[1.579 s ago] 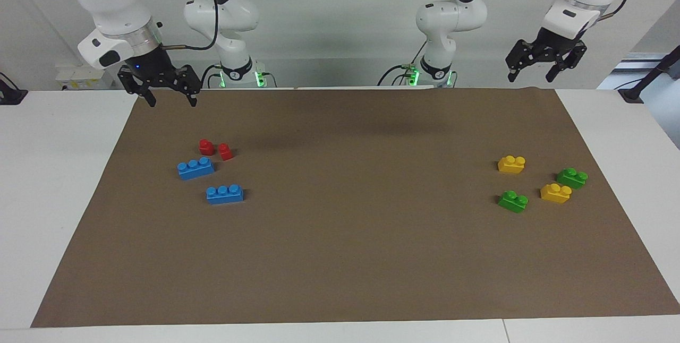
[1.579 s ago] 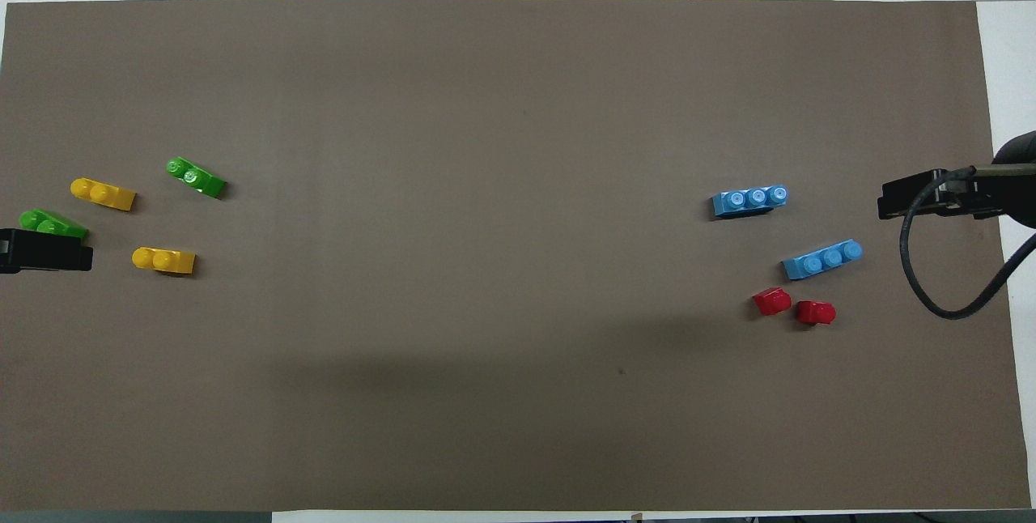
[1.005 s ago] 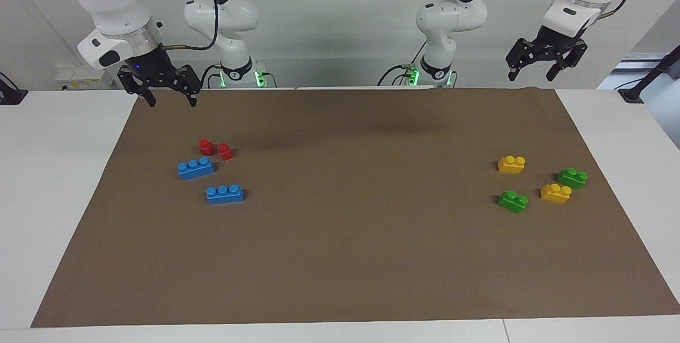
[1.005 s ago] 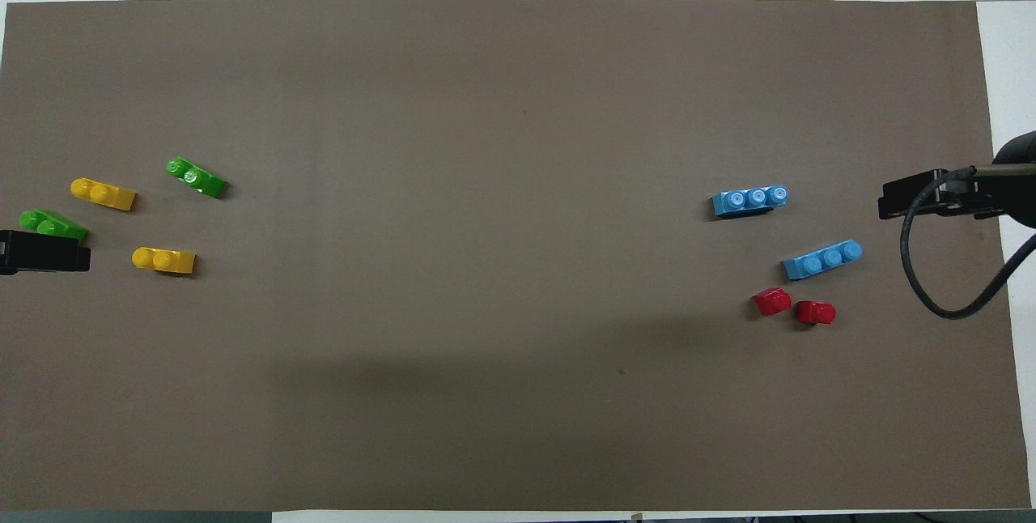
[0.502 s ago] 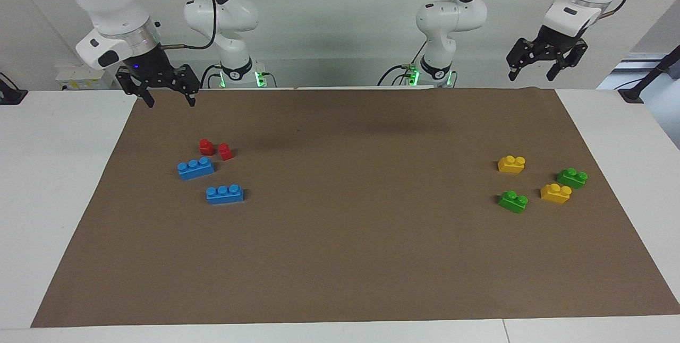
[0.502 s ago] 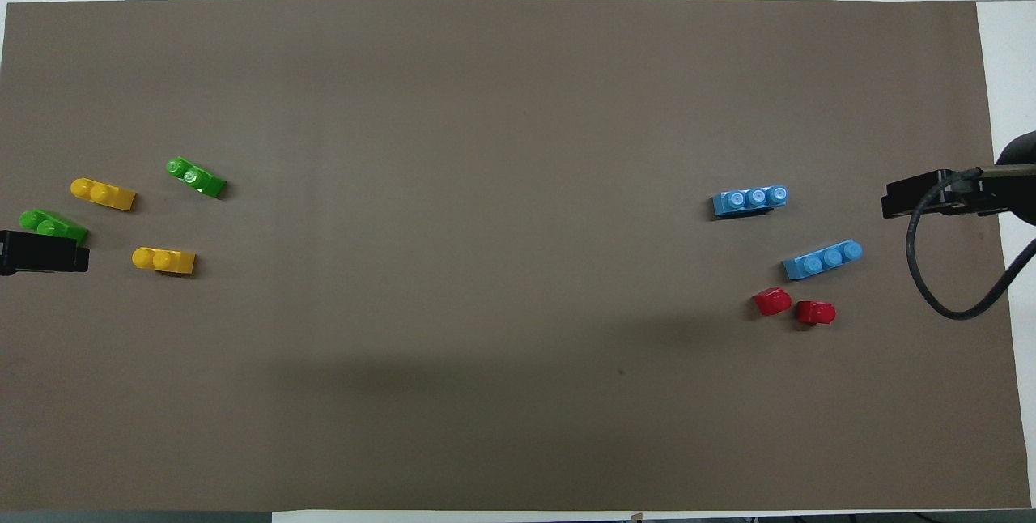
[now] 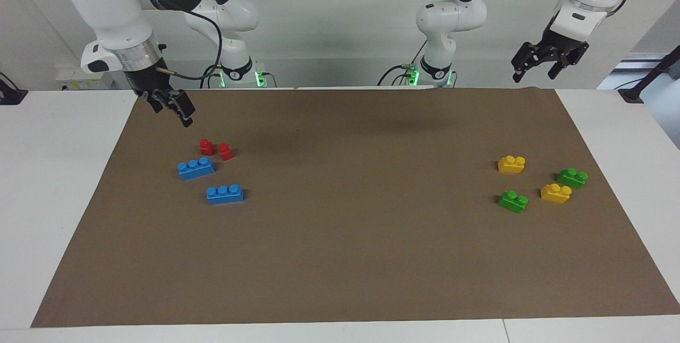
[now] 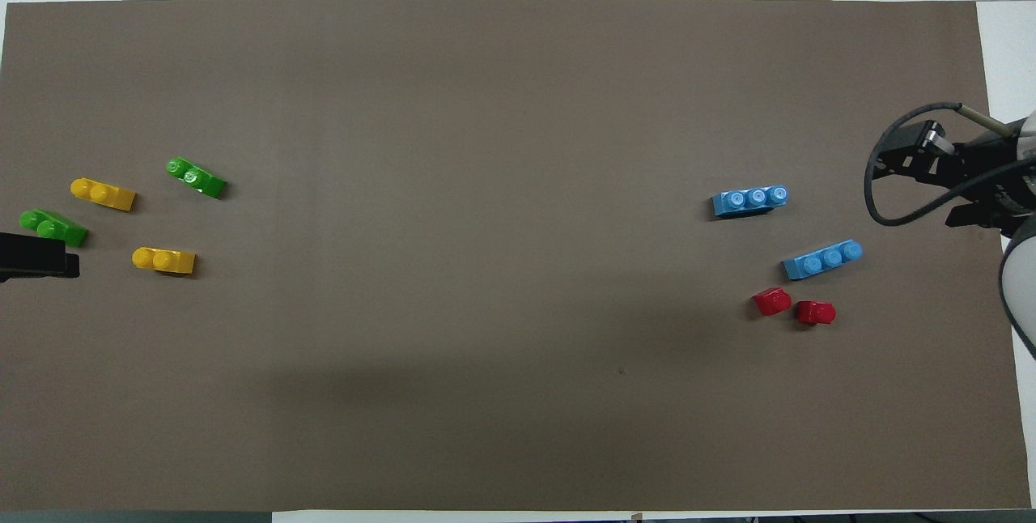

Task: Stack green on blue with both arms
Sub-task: 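Reach the left gripper to the green brick while the right gripper reaches the blue brick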

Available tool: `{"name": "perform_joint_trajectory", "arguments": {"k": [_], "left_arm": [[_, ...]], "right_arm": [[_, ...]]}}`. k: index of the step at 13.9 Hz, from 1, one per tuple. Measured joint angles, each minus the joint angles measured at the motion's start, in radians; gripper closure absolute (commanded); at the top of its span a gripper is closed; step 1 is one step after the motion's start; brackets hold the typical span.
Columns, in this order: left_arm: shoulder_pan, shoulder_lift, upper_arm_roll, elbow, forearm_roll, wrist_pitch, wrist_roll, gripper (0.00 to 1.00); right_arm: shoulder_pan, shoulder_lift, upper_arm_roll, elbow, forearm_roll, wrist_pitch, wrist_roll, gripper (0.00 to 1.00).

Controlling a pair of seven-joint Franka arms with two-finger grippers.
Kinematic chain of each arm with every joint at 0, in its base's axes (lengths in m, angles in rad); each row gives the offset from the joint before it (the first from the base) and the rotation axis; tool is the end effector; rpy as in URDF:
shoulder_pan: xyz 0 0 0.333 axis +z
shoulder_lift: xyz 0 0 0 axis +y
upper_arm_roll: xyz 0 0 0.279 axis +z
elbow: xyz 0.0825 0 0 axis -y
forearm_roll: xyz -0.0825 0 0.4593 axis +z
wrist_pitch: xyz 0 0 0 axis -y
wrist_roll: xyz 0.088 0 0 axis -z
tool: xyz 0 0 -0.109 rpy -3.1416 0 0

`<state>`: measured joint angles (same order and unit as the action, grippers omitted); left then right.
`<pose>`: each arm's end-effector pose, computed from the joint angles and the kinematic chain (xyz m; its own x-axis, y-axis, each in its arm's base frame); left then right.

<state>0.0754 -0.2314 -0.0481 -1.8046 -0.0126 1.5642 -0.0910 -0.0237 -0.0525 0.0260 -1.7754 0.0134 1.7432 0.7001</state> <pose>0.5628 0.0118 0.5949 0.9928 0.1193 -0.0094 0.1193 -0.9929 0.0007 0.6244 0.0029 0.5207 0.7648 -0.6443 0.0078 -0.6440 -0.7647 -0.0221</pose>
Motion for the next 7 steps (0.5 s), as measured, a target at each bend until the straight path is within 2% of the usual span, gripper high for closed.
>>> {"name": "perform_joint_trajectory", "arguments": {"k": [3, 7], "left_arm": [[0.000, -0.001, 0.000, -0.063, 0.000, 0.105, -0.239, 0.00], [0.023, 0.020, 0.000, -0.125, 0.000, 0.216, -0.470, 0.00]], "right_arm": [[-0.016, 0.073, -0.003, -0.005, 0.094, 0.037, 0.277, 0.01], [-0.119, 0.170, -0.012, -0.004, 0.283, 0.069, 0.361, 0.01]]}}
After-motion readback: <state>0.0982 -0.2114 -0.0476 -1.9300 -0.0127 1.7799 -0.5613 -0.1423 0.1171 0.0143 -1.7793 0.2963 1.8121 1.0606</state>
